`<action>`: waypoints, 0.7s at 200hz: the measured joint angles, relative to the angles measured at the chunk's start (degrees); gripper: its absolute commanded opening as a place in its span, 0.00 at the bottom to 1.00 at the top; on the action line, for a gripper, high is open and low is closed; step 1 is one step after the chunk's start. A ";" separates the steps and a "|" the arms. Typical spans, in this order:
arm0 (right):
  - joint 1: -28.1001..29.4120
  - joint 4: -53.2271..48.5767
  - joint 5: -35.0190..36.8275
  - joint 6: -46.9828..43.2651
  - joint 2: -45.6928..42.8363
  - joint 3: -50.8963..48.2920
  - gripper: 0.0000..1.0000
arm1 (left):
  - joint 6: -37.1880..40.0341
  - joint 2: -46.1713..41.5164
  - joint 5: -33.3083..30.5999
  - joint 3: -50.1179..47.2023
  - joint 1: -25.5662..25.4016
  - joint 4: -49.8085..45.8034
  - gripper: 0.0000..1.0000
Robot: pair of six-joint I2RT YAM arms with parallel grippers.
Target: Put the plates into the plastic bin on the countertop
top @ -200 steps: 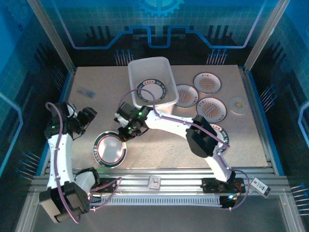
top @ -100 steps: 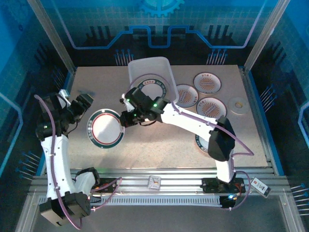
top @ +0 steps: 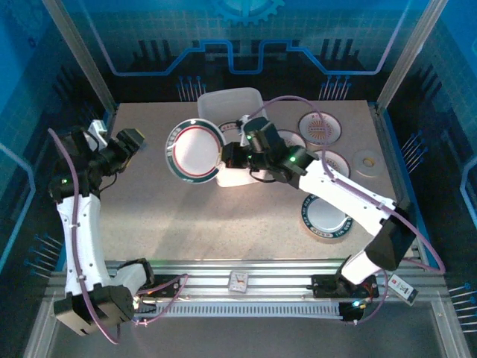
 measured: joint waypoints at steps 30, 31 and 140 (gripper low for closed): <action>-4.22 3.54 4.72 3.45 -4.63 -5.33 0.00 | 0.02 5.51 -2.78 1.53 -7.32 1.66 0.71; -4.31 3.65 4.85 3.56 -4.72 -5.44 0.00 | 0.02 5.66 -2.82 1.57 -7.52 1.73 0.71; -11.72 14.62 17.55 18.53 -8.00 -13.31 0.00 | 5.18 41.31 -12.55 23.32 -24.61 4.24 0.68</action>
